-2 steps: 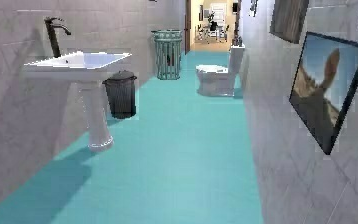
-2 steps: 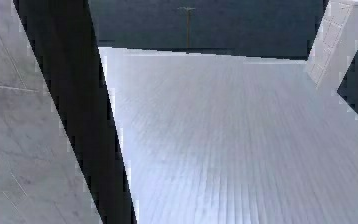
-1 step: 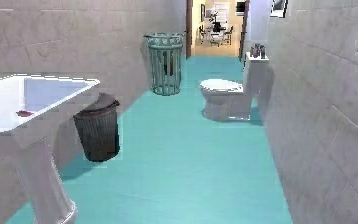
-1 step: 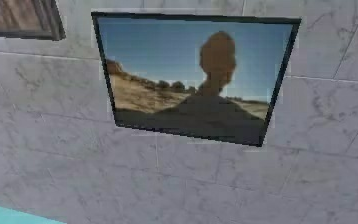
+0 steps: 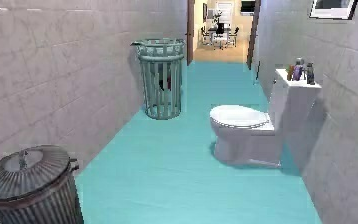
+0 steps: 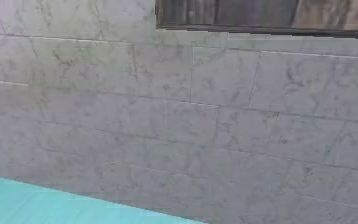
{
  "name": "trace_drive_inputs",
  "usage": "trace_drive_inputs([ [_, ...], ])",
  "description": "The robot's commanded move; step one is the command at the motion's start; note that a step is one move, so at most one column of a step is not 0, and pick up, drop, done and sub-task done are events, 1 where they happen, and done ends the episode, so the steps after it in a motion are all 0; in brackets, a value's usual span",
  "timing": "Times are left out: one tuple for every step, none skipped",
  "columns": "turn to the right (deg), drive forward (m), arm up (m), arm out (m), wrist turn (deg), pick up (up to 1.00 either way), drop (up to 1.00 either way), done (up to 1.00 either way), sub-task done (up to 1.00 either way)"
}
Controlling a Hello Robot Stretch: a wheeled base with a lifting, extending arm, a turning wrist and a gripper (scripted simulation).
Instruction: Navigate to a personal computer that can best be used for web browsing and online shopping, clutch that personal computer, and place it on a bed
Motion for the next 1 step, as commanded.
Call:
trace_drive_inputs([
  [0.0, 1.00, 0.00, 0.00, 0.0, 0.00, 0.00, 0.00, 0.00],
])
